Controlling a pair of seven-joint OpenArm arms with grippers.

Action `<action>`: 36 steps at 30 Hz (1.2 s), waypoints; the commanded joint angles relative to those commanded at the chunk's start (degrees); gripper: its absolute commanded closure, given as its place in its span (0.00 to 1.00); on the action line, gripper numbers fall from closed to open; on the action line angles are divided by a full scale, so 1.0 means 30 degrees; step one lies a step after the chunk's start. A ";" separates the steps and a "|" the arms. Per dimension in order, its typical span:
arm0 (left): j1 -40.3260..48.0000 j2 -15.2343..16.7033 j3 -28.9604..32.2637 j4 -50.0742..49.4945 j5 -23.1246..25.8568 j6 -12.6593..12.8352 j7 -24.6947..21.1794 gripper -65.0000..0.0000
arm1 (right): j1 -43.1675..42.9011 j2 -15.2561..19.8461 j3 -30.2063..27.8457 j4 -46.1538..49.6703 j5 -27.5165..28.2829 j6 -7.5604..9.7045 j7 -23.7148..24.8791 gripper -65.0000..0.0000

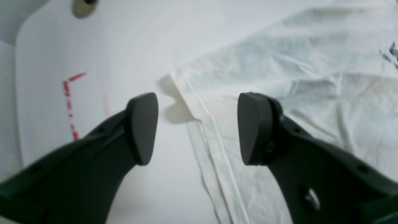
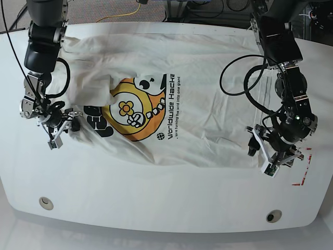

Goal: Layout the t-shirt on the table in an organized manner, then fold the t-shirt properly

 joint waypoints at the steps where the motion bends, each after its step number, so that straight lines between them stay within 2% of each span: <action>1: 0.0234 0.0000 0.0000 0.0000 0.0000 0.0000 0.0000 0.42 | 0.0029 0.0000 0.0000 0.0674 0.0000 0.0000 -0.0527 0.93; 7: 0.0586 0.0029 0.0029 0.0000 0.0000 0.0000 -0.0029 0.42 | -0.0147 0.0029 0.0117 0.4835 0.0029 0.0000 -0.2872 0.91; 12: 0.0674 0.0000 0.0000 0.0000 0.0000 0.0000 -0.0029 0.42 | -0.1495 0.0176 0.0147 0.8821 0.0088 0.0000 -0.4571 0.91; 16: 0.0938 -0.0029 0.0000 0.0000 0.0000 0.0000 -0.0029 0.42 | -0.3223 0.0176 0.0176 1.2542 0.0117 0.0000 -0.5919 0.91; 22: 0.0967 -0.0029 -0.0029 0.0000 0.0000 0.0000 -0.0029 0.42 | -0.6095 0.0117 0.0176 1.6850 0.0117 0.0000 -0.7062 0.91; 28: 0.0967 -0.0029 -0.0029 0.0000 0.0000 0.0000 -0.0029 0.42 | -0.9026 -0.0733 0.0410 1.8784 0.0117 0.0000 -0.7121 0.91; 36: 0.0996 -0.0029 -0.0059 0.0000 0.0000 0.0000 -0.0029 0.42 | -1.0842 -0.1495 0.0557 1.8784 0.0059 0.0000 -0.7062 0.91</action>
